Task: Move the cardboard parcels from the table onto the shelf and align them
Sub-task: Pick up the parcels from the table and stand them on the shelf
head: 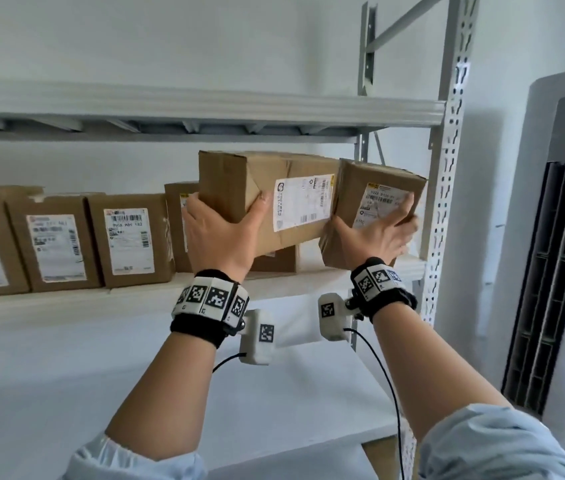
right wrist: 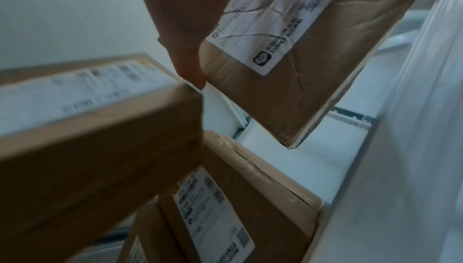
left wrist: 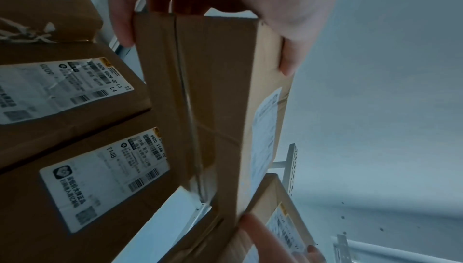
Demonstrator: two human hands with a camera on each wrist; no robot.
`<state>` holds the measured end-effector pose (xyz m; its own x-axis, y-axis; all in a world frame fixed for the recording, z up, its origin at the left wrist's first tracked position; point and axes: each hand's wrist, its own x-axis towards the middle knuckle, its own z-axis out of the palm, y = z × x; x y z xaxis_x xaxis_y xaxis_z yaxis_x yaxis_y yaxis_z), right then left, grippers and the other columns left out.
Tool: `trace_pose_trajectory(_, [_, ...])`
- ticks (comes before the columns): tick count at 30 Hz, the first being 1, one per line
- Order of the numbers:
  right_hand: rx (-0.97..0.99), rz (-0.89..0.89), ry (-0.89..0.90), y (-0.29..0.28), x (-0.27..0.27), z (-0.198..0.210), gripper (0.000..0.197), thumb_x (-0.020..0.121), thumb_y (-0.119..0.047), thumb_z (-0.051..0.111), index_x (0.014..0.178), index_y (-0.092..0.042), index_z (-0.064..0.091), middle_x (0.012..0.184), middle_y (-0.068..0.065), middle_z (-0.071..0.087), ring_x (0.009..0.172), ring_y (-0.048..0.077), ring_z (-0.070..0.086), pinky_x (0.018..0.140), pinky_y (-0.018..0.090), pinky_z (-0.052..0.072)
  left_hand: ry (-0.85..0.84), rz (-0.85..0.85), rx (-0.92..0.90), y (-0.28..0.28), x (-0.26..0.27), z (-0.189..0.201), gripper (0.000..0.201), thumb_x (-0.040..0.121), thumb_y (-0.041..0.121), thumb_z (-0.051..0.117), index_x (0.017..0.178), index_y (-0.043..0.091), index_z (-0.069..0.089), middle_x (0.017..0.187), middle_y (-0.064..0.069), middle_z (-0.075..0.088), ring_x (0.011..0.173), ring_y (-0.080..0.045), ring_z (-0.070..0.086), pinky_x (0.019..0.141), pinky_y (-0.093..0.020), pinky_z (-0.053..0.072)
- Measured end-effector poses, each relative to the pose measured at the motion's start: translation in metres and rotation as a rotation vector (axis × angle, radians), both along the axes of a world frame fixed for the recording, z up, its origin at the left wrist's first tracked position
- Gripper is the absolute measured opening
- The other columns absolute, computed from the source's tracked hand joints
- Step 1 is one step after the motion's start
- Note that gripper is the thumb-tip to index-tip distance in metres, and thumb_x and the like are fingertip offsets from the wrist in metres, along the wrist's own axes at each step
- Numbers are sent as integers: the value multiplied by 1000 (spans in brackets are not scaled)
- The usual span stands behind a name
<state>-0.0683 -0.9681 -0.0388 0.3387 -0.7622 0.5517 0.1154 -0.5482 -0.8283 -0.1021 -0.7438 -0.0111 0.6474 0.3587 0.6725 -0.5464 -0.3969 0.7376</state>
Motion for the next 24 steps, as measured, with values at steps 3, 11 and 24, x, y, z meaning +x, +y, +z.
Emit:
trace_pose_trajectory(3, [37, 53, 27, -6, 25, -5, 132, 61, -57, 82, 155, -24, -6, 154, 30, 8, 143, 48, 16, 116, 67, 14, -41, 29, -52, -15, 2, -1, 101, 71, 73, 68, 138, 4, 38, 133, -5, 47, 121, -23, 48, 99, -31, 40])
trace_pose_trajectory(11, [-114, 202, 222, -5, 59, -18, 123, 66, -65, 74, 154, -28, -5, 159, 21, 3, 145, 43, 17, 115, 64, 16, -60, 88, -47, -46, 2, -13, 101, 74, 69, 70, 142, 3, 34, 136, -5, 44, 124, -19, 43, 96, -20, 28])
trace_pose_trajectory(24, [-104, 484, -275, -46, 15, -5, 65, 95, -60, 20, 131, -19, 54, 126, 5, 59, 119, 23, 51, 105, 40, 37, -276, 11, -90, -101, -13, -13, 111, 81, 75, 51, 157, 9, 4, 154, -17, 25, 138, -28, 36, 113, -40, 34])
